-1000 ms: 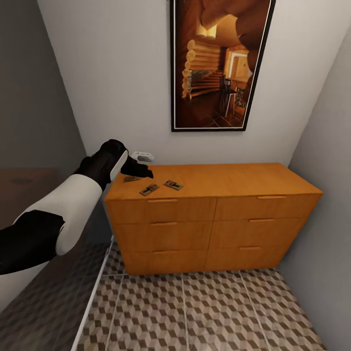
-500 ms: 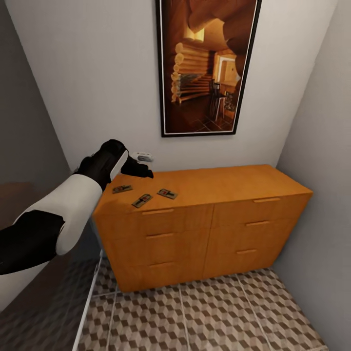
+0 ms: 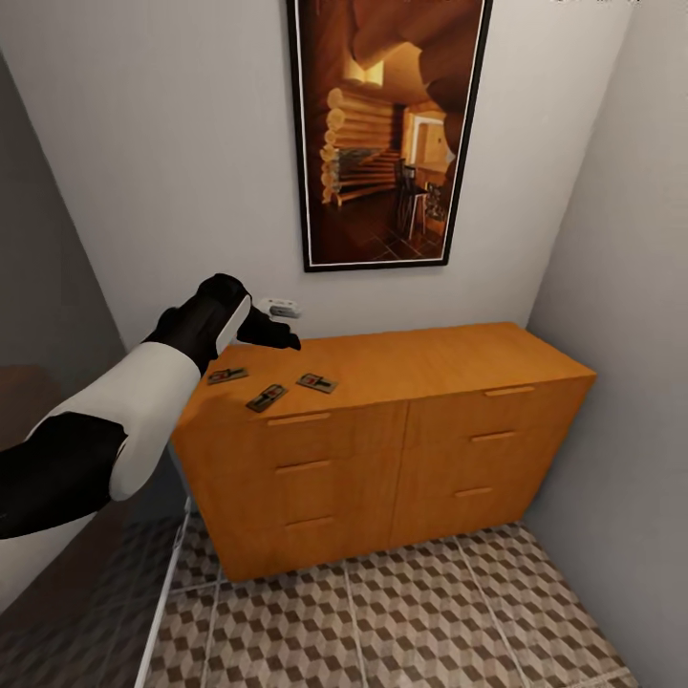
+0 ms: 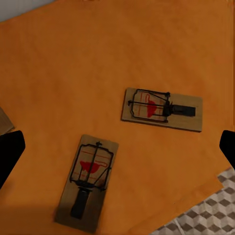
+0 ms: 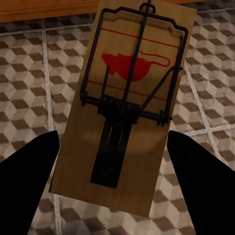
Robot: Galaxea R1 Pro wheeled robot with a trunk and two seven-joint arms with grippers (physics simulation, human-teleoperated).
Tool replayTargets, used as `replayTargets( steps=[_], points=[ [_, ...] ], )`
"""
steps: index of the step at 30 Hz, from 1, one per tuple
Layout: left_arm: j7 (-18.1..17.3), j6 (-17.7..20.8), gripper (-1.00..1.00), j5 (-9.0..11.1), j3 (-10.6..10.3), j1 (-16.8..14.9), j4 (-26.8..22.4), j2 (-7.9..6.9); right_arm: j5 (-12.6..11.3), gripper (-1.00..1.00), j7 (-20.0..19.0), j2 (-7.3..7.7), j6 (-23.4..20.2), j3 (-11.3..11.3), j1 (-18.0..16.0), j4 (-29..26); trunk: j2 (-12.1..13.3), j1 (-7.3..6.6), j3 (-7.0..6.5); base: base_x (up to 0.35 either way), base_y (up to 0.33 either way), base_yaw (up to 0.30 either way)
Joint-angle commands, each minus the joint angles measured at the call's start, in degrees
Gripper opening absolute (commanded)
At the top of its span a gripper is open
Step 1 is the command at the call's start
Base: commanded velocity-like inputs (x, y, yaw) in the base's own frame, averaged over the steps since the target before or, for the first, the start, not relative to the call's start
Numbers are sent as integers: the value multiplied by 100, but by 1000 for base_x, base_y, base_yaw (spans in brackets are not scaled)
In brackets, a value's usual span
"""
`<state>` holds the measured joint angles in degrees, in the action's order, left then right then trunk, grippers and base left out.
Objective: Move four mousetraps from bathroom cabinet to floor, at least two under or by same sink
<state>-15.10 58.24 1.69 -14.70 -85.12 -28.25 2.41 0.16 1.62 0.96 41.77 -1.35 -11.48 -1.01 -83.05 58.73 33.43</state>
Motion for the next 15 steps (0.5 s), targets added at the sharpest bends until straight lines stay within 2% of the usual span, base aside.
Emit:
replayTargets(
  steps=[1, 9, 15],
  points=[
    [-2, 20, 100, 16, -25, -4, -5, -4, 1, -100, 14, 0, 15, -15, -4, 4, -3, 0, 3, 0, 0, -98],
    [-2, 20, 100, 16, -25, -2, -5, -4, 1, -100, 14, 0, 15, -15, -4, 4, -3, 0, -33, -7, 6, -173],
    [-2, 20, 100, 16, -25, 3, -5, -4, 1, -100, 19, 0, 15, -15, -4, 4, -3, 0, -63, -138, 101, -170]
  ],
)
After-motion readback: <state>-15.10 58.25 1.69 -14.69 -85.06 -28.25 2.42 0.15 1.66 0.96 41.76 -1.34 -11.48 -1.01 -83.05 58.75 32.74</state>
